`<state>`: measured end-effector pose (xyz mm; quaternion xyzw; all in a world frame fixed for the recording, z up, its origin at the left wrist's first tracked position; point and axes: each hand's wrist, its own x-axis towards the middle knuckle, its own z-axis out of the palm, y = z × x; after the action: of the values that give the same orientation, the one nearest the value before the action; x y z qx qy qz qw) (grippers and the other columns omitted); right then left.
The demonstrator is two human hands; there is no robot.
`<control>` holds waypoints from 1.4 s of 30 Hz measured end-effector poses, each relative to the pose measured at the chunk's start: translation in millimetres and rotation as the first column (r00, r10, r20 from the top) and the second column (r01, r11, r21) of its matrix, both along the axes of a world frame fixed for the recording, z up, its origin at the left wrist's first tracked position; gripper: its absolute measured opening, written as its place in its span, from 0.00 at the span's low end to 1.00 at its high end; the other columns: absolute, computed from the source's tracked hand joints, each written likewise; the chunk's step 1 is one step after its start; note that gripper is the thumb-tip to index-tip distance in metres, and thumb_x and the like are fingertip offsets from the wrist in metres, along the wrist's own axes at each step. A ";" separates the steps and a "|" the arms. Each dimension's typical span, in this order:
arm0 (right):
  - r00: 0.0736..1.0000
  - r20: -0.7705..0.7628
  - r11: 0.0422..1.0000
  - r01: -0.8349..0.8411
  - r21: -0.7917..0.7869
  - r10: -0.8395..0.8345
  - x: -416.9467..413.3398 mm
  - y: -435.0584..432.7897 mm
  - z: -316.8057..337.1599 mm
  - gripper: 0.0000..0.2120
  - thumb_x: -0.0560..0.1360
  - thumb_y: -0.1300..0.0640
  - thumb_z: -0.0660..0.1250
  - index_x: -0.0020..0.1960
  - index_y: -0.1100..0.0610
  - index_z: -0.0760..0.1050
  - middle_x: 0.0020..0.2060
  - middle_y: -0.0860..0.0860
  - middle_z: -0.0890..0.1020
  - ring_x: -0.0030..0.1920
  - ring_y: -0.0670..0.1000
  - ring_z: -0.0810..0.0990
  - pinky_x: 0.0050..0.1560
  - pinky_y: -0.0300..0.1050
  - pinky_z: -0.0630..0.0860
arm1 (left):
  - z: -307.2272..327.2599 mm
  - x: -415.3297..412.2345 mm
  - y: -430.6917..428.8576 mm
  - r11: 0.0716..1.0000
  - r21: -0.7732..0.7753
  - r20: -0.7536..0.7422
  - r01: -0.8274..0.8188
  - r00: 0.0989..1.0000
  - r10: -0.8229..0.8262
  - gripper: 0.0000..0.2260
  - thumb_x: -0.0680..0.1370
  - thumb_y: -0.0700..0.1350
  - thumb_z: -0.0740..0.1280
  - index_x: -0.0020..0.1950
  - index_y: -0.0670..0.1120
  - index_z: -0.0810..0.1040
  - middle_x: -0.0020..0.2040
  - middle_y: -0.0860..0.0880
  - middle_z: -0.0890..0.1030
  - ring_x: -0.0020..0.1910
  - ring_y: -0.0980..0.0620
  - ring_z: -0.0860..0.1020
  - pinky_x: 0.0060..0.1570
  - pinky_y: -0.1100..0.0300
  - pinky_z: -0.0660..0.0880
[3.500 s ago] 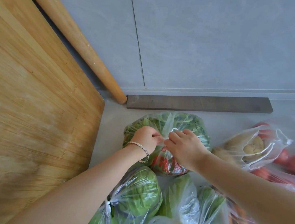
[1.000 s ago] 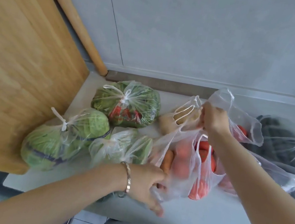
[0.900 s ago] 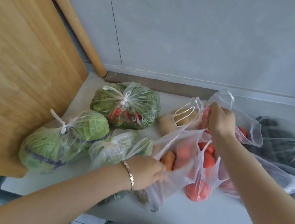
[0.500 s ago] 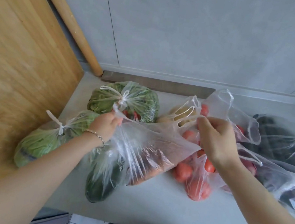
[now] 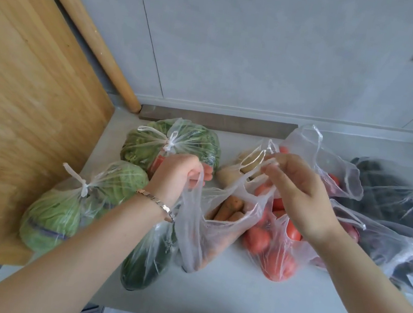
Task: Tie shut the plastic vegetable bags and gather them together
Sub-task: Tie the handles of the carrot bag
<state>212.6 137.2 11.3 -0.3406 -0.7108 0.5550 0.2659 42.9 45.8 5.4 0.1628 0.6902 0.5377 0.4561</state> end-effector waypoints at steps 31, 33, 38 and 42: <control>0.997 -0.043 0.902 -0.070 -0.425 0.058 -16.5 -23.9 -47.0 0.12 0.76 0.61 0.63 0.41 0.67 0.81 0.29 0.51 0.82 0.30 0.50 0.70 0.29 0.35 0.65 | -41.8 39.4 -0.2 0.991 -0.033 0.340 -0.129 0.931 0.132 0.02 0.70 0.33 0.69 0.39 0.36 0.78 0.24 0.47 0.79 0.25 0.53 0.78 0.19 0.69 0.69; 0.999 0.012 0.902 0.050 -0.428 -0.050 -18.7 -21.9 -52.9 0.12 0.76 0.60 0.64 0.39 0.67 0.79 0.24 0.51 0.79 0.27 0.51 0.67 0.26 0.37 0.64 | -41.9 41.9 -0.9 0.991 -0.029 0.289 -0.131 0.948 0.134 0.04 0.71 0.34 0.69 0.37 0.37 0.76 0.22 0.49 0.79 0.22 0.56 0.77 0.20 0.69 0.70; 0.949 0.250 0.932 0.256 -0.256 -0.192 -28.4 -6.7 -66.0 0.11 0.74 0.59 0.67 0.33 0.62 0.76 0.17 0.45 0.72 0.18 0.42 0.68 0.21 0.31 0.64 | -44.7 50.0 -10.6 0.976 -0.019 -0.389 0.216 0.898 -0.206 0.11 0.74 0.40 0.67 0.33 0.47 0.70 0.23 0.53 0.75 0.25 0.61 0.73 0.31 0.70 0.70; 0.902 0.430 0.994 0.000 -0.105 0.046 -32.5 -12.0 -66.4 0.05 0.69 0.64 0.68 0.40 0.55 0.79 0.26 0.46 0.74 0.24 0.40 0.70 0.26 0.26 0.66 | -51.0 45.3 -12.0 0.969 -0.041 -0.610 0.245 0.761 -0.219 0.14 0.73 0.40 0.68 0.32 0.53 0.68 0.28 0.56 0.72 0.30 0.62 0.73 0.31 0.73 0.66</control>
<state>180.2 125.1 -55.1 -0.4599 -0.7265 0.5047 0.0776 88.2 33.8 -45.6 0.4208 0.7635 0.4097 0.2684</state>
